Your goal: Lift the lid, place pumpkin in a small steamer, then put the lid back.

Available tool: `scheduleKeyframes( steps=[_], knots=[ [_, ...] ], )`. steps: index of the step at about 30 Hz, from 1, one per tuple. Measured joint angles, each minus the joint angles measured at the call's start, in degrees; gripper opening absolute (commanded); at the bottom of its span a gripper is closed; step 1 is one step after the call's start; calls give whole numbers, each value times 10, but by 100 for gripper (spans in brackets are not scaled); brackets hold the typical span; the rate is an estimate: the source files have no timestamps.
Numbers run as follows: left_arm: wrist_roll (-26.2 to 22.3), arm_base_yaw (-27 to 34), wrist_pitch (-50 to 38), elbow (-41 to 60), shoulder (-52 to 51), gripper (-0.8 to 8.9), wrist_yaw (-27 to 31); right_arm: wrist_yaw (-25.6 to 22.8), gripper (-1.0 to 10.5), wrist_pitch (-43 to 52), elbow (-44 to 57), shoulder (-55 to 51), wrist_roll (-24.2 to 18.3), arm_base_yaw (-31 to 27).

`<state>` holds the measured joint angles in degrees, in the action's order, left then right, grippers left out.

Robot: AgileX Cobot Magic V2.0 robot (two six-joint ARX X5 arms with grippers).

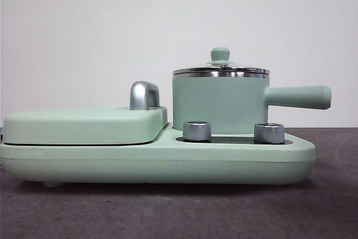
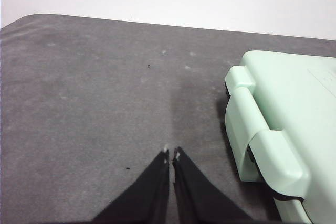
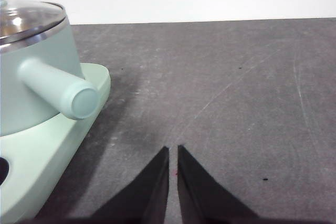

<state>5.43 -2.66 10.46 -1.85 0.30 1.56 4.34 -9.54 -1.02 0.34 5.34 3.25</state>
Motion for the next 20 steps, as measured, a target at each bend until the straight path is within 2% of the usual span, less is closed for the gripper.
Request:
scheduleKeyframes(
  steps=[20],
  knots=[
    [0,0,0,0,0,19,0,0,24,0,0,0,0,0]
  ],
)
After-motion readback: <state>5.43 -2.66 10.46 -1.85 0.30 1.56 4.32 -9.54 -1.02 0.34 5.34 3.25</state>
